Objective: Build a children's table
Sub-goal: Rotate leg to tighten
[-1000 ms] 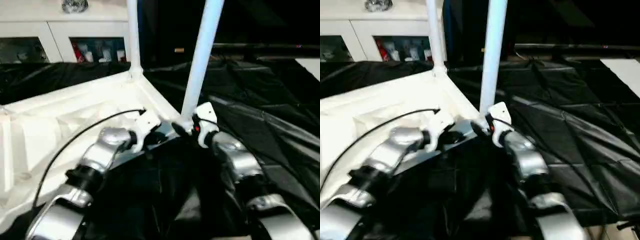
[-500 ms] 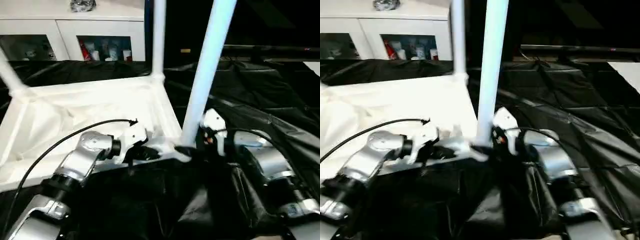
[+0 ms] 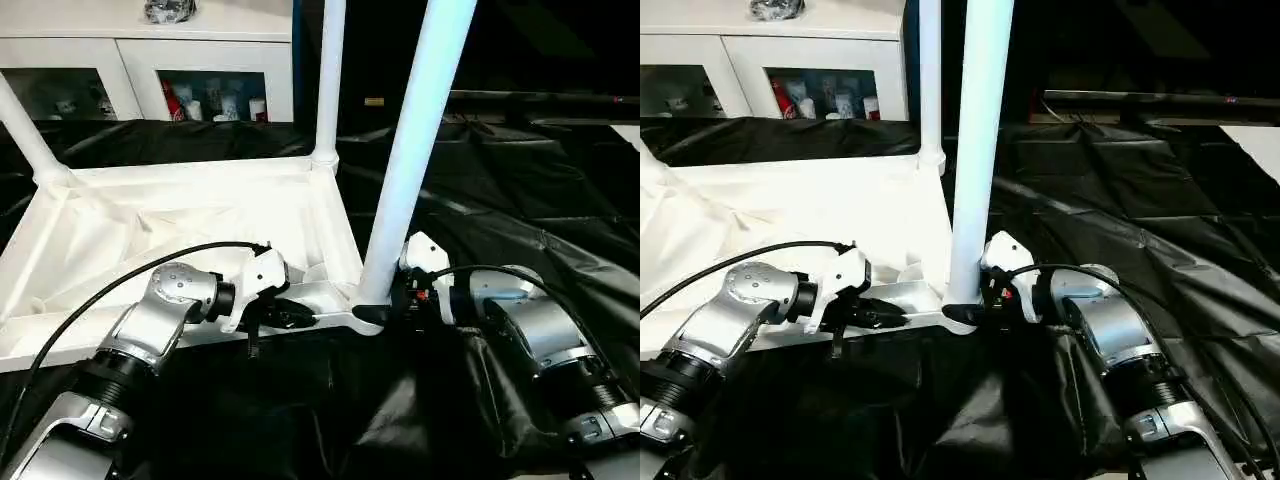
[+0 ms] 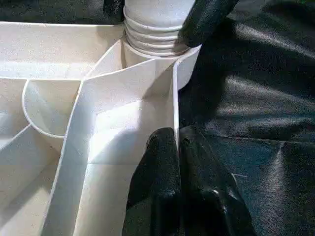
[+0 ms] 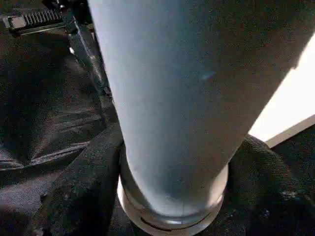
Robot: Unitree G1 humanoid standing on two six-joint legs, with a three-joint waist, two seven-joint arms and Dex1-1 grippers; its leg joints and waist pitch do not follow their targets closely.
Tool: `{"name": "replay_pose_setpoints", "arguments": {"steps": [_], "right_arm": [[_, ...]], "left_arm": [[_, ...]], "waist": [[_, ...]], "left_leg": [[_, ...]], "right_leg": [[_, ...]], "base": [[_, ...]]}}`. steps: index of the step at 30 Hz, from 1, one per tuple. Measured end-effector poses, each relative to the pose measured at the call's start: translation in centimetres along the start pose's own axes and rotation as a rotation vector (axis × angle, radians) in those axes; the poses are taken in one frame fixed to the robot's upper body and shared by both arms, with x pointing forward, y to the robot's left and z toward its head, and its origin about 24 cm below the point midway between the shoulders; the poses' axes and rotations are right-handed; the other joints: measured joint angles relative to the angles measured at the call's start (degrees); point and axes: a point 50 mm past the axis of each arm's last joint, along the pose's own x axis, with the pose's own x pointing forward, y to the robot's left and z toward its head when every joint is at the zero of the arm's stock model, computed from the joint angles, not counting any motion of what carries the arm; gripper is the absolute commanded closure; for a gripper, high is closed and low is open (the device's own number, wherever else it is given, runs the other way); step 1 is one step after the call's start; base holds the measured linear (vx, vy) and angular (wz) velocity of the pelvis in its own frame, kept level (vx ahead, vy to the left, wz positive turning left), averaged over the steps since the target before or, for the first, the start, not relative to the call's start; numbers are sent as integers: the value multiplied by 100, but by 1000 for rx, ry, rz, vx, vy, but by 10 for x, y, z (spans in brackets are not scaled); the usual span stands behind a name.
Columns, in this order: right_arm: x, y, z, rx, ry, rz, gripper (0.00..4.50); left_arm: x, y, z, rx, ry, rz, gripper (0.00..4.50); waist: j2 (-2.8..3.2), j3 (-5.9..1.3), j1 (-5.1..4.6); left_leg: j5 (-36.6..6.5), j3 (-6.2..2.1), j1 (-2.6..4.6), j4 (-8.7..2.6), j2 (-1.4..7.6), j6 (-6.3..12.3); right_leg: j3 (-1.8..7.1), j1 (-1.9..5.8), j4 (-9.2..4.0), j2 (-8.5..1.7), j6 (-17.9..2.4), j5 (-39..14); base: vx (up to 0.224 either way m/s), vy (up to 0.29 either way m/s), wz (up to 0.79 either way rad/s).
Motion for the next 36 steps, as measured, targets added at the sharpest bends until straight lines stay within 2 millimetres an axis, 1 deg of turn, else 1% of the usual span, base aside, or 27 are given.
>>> {"name": "replay_pose_setpoints", "arguments": {"steps": [2, 8, 14, 17, 18, 19, 20, 23, 24, 25, 27, 31, 34, 36], "right_arm": [[3, 1, -2, 18, -17, -22, 178], [17, -11, -8, 148, -101, -278, 181], [39, -26, -1, 277, -147, -597, 181], [44, -27, 2, 277, -147, -651, 181], [44, -27, 2, 271, -148, -652, 125], [44, -27, 2, 263, -148, -654, 125], [44, -27, 3, 258, -149, -653, 111], [45, -26, 3, 255, -155, -637, 106], [45, -26, 3, 253, -156, -628, 84], [44, -26, 3, 251, -157, -618, 73], [39, -25, 2, 227, -152, -567, 67], [19, -21, -3, 117, -90, -391, 67], [10, -18, -3, 82, -69, -290, 67], [6, -13, -3, 54, -50, -187, 67]], "left_arm": [[5, 0, 1, -13, -9, 13, 450], [19, 12, 7, -71, -13, 151, 450], [41, 26, 18, -158, -28, 316, 450], [45, 27, 21, -161, -29, 338, 450], [46, 27, 21, -161, -29, 337, 450], [46, 26, 21, -159, -28, 336, 450], [46, 26, 21, -157, -26, 332, 450], [46, 26, 21, -153, -23, 321, 450], [45, 26, 21, -152, -21, 316, 450], [44, 26, 21, -151, -19, 311, 450], [42, 25, 21, -138, -17, 293, 450], [33, 20, 16, -94, -20, 208, 450], [27, 17, 14, -71, -22, 157, 450], [21, 12, 10, -55, -22, 99, 450]], "waist": [[1, 0, 2], [0, -2, -48], [-1, -2, -141], [0, -3, -143], [2, -4, -143], [3, -5, -143], [6, -7, -140], [8, -7, -142], [8, -7, -142], [8, -8, -143], [8, -6, -142], [9, -6, -131], [9, -5, -130], [8, -5, -105]], "left_leg": [[0, 0, 2, 0, 0, 0], [0, 3, 13, 2, -1, 0], [0, 1, 9, 6, -4, 0], [0, 0, 10, 6, -4, 0], [0, 1, 10, 6, -4, 0], [0, 0, 9, 5, -4, 0], [0, 1, 10, 4, -4, 0], [0, 1, 10, 2, -3, 0], [0, 1, 10, 2, -3, 0], [0, 1, 10, 2, -3, 0], [0, 1, 5, 1, -3, 0], [0, 1, 2, 1, -2, 1], [0, 1, -2, -1, 1, 2], [0, 1, -1, -2, 1, 2]], "right_leg": [[0, 3, 0, 0, 0, 0], [1, 7, 2, -3, 20, -11], [0, 6, -1, -4, 20, -11], [0, 8, -2, -4, 20, -11], [0, 9, -1, -4, 19, -10], [0, 8, -1, -4, 19, -10], [0, 8, -1, -4, 17, -9], [0, 8, 0, -4, 15, -8], [0, 7, 0, -4, 15, -8], [0, 7, 0, -4, 15, -8], [0, 5, -1, -4, 12, -6], [0, 5, -3, -4, 7, -4], [-2, 0, -3, -3, 8, -5], [-3, 2, -3, -3, 8, -7]], "base": [[0, 0, 0], [0, 0, 0], [0, 0, 0], [0, 0, 0], [0, 0, 0], [0, 0, 0], [0, 0, 0], [0, 0, 0], [0, 0, 0], [0, 0, 0], [0, 0, 0], [0, 0, 0], [0, 0, 0], [0, 0, 0]]}}
